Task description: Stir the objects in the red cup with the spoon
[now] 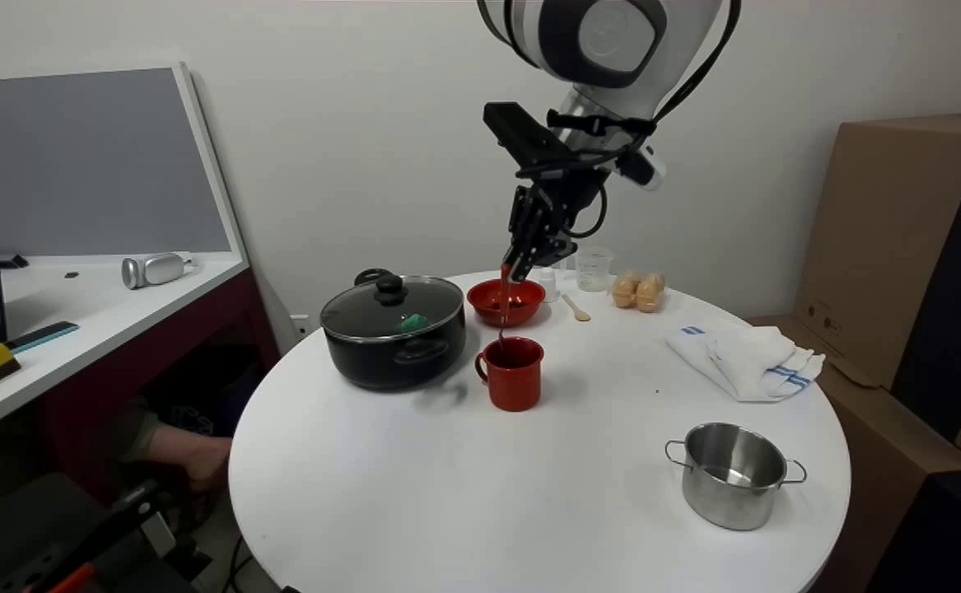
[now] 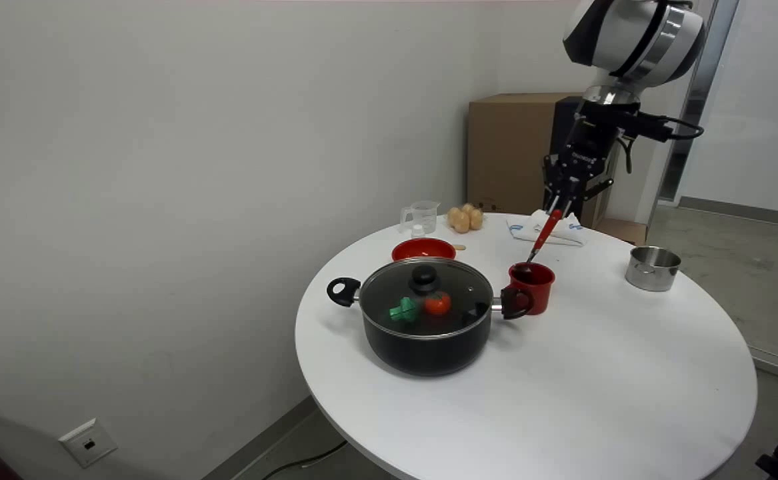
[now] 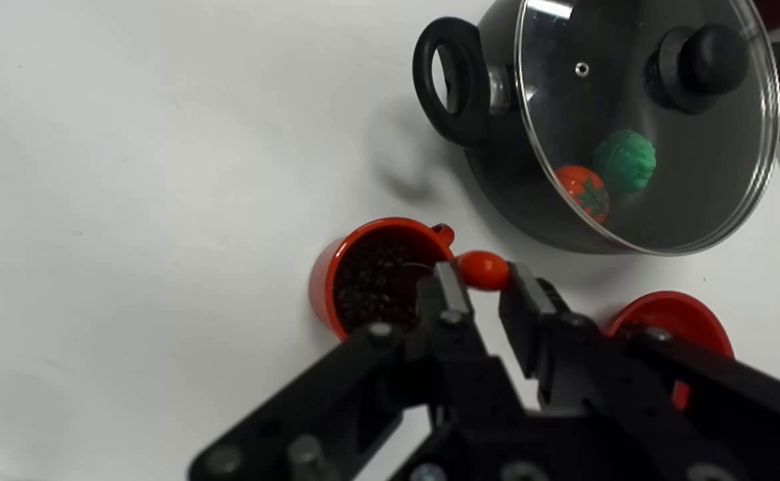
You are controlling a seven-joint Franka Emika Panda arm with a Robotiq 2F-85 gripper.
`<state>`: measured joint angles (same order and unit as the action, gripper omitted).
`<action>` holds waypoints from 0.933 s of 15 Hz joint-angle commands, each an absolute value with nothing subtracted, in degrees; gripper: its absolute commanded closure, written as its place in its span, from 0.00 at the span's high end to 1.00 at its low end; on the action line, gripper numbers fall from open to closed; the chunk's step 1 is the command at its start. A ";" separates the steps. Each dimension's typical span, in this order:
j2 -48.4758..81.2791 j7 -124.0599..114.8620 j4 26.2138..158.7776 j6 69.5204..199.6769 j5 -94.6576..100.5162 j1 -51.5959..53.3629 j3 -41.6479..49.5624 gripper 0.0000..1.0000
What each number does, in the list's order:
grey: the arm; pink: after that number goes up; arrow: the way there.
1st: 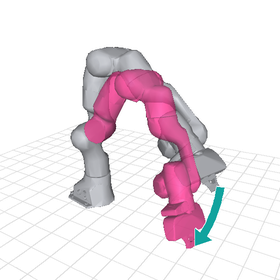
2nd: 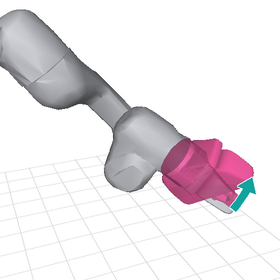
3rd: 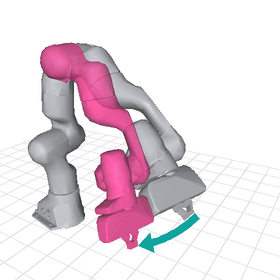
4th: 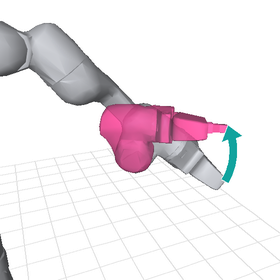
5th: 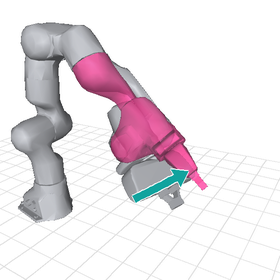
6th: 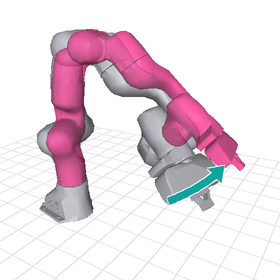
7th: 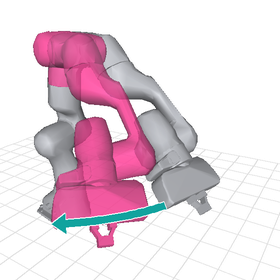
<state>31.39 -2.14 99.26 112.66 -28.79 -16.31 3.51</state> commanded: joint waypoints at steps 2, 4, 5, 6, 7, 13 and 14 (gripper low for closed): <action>31.55 -1.16 100.57 111.91 -27.54 -14.15 3.10 0.08; 31.67 -1.36 101.34 111.94 -27.39 -13.72 3.22 0.08; 31.75 -1.45 101.61 111.95 -27.39 -13.62 3.31 0.08; 31.83 -1.60 101.93 112.06 -27.56 -13.69 3.45 0.08; 31.78 -1.79 102.35 112.26 -27.65 -13.75 3.59 0.08; 33.47 -2.93 104.48 115.47 -24.10 -12.33 4.98 0.08; 34.09 -3.17 104.62 115.70 -23.15 -11.94 4.90 0.08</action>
<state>32.82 -2.20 103.62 114.02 -25.95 -13.72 4.22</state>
